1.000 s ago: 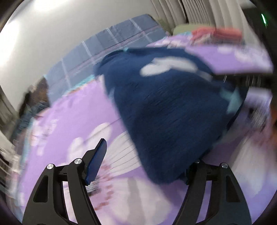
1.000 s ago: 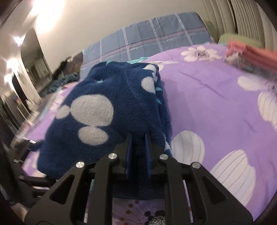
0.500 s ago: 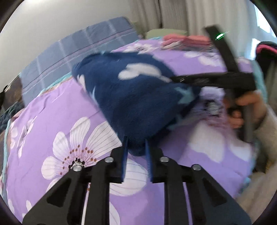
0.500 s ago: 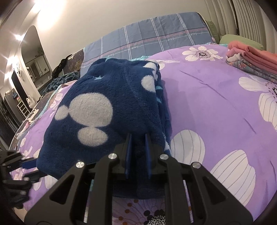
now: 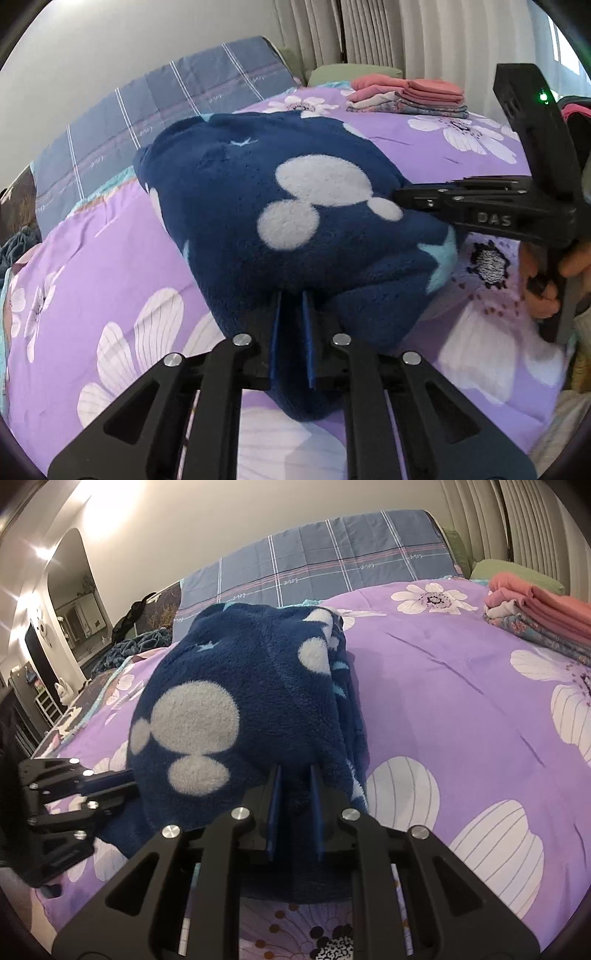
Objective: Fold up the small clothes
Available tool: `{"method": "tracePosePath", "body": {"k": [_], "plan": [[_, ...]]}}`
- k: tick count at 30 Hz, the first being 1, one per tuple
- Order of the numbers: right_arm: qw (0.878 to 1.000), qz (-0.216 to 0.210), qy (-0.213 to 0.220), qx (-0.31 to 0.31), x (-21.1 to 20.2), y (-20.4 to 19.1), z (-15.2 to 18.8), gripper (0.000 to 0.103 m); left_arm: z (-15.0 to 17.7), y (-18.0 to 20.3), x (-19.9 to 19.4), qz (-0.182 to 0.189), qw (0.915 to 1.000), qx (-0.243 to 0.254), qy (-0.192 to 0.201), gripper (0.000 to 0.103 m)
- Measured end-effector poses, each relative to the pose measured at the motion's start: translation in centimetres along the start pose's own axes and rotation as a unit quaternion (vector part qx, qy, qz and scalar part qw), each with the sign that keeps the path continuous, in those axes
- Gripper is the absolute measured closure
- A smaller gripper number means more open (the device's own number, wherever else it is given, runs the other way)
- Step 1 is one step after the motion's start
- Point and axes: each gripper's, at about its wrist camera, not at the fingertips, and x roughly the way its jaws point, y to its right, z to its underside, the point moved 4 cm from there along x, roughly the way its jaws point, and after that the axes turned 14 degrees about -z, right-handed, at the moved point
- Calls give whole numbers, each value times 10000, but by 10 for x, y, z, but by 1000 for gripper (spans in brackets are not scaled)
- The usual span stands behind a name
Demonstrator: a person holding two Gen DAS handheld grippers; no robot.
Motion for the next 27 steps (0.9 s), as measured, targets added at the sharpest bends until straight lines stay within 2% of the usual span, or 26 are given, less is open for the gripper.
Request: {"method": "tracePosePath", "body": {"k": [2,5,8,11,12,13,14,15,18,21,22,23,24,25,27], "plan": [[10000,23,-67,9,0,-1,-3,88,1,2,-1,-64,9998,173,61,92],[9999,104,-66,-60,-11,-13,-14,81,-3,-4,0,37,10000,-63,-19,92],[9977,-19,291,-611,-28,-41,-37,76,-4,-5,-1,119,9998,-150,5,92],[9927,-135,501,-1091,-24,-64,-56,67,-4,-5,-4,126,9998,-157,36,92],[9926,-66,424,-1135,-16,-63,-57,67,-4,-7,-7,131,9998,-160,51,92],[9939,81,171,-1084,1,-55,-54,66,-7,-13,-13,196,9994,-256,107,92],[9952,245,-96,-944,16,-45,-48,66,-10,-20,-18,311,9986,-398,173,92],[9971,222,-281,-677,35,-27,-37,66,-15,-28,-25,476,9966,-605,291,92],[9975,155,-96,-690,34,-19,-29,66,-34,-50,-30,540,9919,-1006,564,92],[9984,131,-111,-539,32,-18,-30,66,-56,-61,-6,575,9887,-1237,614,92],[9979,157,-109,-623,32,-18,-29,65,-58,-60,10,628,9888,-1271,470,92],[9978,155,-104,-644,31,-18,-28,65,-55,-53,43,552,9919,-1135,131,91],[9979,141,-107,-624,32,-19,-26,65,-50,-45,62,502,9939,-984,45,91],[9982,120,-110,-581,32,-16,-25,65,-47,-41,70,484,9944,-936,61,92],[9983,129,-113,-560,37,-16,-27,65,-47,-47,72,736,9885,-1318,-58,92]]}}
